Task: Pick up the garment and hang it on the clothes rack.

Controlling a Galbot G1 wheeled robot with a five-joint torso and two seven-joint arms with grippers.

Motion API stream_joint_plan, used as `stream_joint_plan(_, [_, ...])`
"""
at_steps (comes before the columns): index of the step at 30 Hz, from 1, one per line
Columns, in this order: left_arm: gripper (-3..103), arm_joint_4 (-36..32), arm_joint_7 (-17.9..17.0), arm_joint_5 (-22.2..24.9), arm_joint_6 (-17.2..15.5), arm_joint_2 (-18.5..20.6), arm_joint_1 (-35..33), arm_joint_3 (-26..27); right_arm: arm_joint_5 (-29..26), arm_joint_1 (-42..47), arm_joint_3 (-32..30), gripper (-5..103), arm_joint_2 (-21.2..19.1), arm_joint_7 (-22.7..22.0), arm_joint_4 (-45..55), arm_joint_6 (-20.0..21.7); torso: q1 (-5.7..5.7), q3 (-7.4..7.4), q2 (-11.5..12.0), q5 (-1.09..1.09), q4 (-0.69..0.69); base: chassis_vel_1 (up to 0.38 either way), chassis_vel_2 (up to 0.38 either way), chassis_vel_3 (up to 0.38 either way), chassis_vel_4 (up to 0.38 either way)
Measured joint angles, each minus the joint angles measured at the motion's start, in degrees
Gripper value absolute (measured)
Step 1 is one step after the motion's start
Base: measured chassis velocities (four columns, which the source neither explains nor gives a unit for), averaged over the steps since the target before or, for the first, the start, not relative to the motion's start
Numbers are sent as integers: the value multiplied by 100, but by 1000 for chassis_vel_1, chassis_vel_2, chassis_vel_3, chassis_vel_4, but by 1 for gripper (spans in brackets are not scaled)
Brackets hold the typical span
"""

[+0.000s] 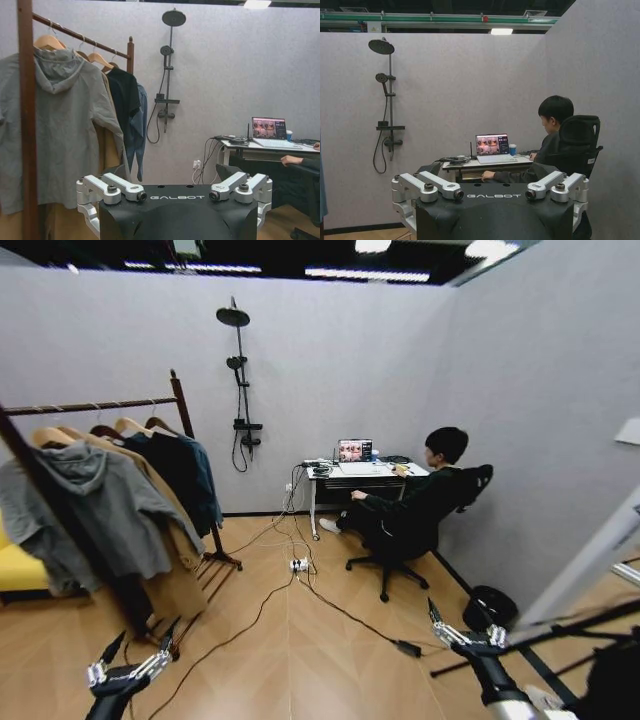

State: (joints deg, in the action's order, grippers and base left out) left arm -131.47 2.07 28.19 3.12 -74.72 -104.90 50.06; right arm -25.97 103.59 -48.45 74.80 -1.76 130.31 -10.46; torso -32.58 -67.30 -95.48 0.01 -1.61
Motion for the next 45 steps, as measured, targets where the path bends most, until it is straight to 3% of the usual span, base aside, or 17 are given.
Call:
stream_joint_plan(2, [100, 0, 2, 0, 0, 0, 0, 0, 0, 1, -1, 100, 0, 0, 1, -1, 2, 1, -2, -7, -1, 353, -330, -364, 369])
stream_joint_plan(5, [100, -1, 7, 0, 0, 0, 0, -1, 0, 0, 0, 100, 0, 0, -1, 0, -2, -2, 2, 7, -2, 355, -354, -340, 352])
stream_joint_plan(6, [100, 0, 2, 0, 0, 0, 0, 0, 0, 1, 0, 100, 0, 0, 1, 0, 2, 1, -1, -10, -1, 306, -346, -326, 323])
stream_joint_plan(7, [100, 0, 1, 0, 0, 0, -1, 1, 0, 2, 1, 100, 0, 0, 2, 0, 5, 2, -5, 1, 1, 228, -238, -262, 229])
stream_joint_plan(13, [100, 0, 1, 0, 0, 0, -1, 0, 0, 2, 0, 100, 0, 0, 1, -1, 5, 2, -4, -3, 1, 124, -138, -145, 141])
stream_joint_plan(14, [100, 0, 1, 0, 0, 0, 1, 0, 0, 3, 0, 100, 0, 0, 1, 0, 4, 1, -2, -3, -4, -49, 80, -50, -9])
stream_joint_plan(19, [100, 0, 2, 0, 0, 0, 1, 0, 0, -3, 0, 100, 0, 0, 1, -1, -8, -3, 4, -2, 1, -40, 32, 56, -22])
stream_joint_plan(45, [100, 0, 0, 0, 0, 0, 0, 0, 0, 0, 0, 100, 0, 0, 1, 0, -1, 0, 1, 0, -1, -20, -14, 34, 15])
